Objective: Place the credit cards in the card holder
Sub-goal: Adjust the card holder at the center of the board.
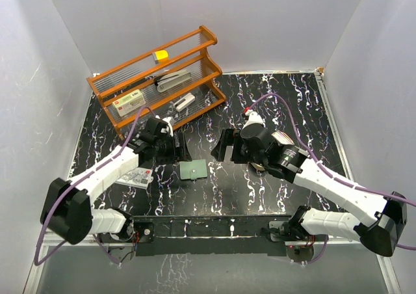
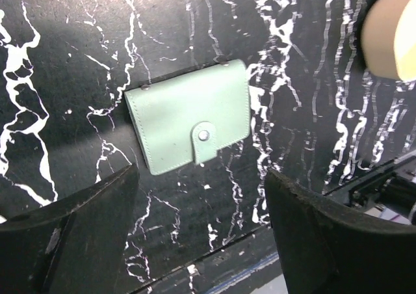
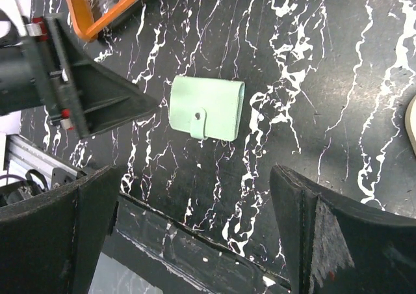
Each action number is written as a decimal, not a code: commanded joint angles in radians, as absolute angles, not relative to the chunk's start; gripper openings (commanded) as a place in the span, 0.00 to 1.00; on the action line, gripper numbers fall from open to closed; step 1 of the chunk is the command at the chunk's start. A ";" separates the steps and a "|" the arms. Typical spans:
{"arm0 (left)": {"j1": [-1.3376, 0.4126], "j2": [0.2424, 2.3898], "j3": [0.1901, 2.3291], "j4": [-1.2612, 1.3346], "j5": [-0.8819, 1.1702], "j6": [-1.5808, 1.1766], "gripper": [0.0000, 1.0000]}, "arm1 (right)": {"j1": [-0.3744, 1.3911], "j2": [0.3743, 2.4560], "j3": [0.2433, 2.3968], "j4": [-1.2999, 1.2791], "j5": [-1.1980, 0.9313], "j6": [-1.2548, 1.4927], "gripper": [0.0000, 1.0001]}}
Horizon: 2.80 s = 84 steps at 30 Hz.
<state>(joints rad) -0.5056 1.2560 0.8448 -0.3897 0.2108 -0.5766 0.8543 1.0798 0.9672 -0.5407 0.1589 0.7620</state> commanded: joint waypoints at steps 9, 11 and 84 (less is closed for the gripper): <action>-0.504 1.364 0.697 -0.145 0.323 -0.615 0.69 | 0.849 1.048 0.976 -0.526 0.130 0.721 0.98; -0.505 1.364 0.658 -0.099 0.352 -0.638 0.66 | 0.848 1.039 0.966 -0.525 0.136 0.720 0.98; -0.667 1.621 0.840 -0.208 0.097 -0.506 0.50 | 0.848 1.025 0.919 -0.534 0.166 0.707 0.81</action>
